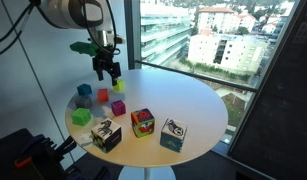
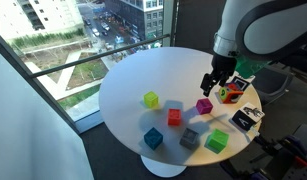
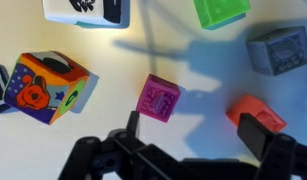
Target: Pick up the pink block and put it on the orange block
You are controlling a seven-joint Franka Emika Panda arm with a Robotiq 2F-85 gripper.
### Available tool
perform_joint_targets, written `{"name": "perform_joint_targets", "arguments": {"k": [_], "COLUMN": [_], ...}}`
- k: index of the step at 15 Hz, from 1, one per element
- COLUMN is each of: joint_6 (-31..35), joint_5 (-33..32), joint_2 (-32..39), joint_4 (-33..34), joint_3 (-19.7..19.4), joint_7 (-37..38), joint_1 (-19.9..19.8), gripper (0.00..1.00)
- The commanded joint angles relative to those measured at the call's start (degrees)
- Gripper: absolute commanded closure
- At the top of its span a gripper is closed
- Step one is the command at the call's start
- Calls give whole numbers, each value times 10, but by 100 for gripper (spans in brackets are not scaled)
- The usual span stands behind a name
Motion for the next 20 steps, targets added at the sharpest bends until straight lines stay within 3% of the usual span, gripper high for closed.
{"name": "perform_joint_targets", "arguments": {"k": [1,10,20], "joint_6": [-1,13,109], "joint_5": [1,-28,-30], "joint_2": [0,32,103], "joint_4": [2,13,12], "joint_3": [1,-9,-31], "joint_7": [-1,39,85], "joint_1": [-1,-3,3], "gripper": [0,0,0]}}
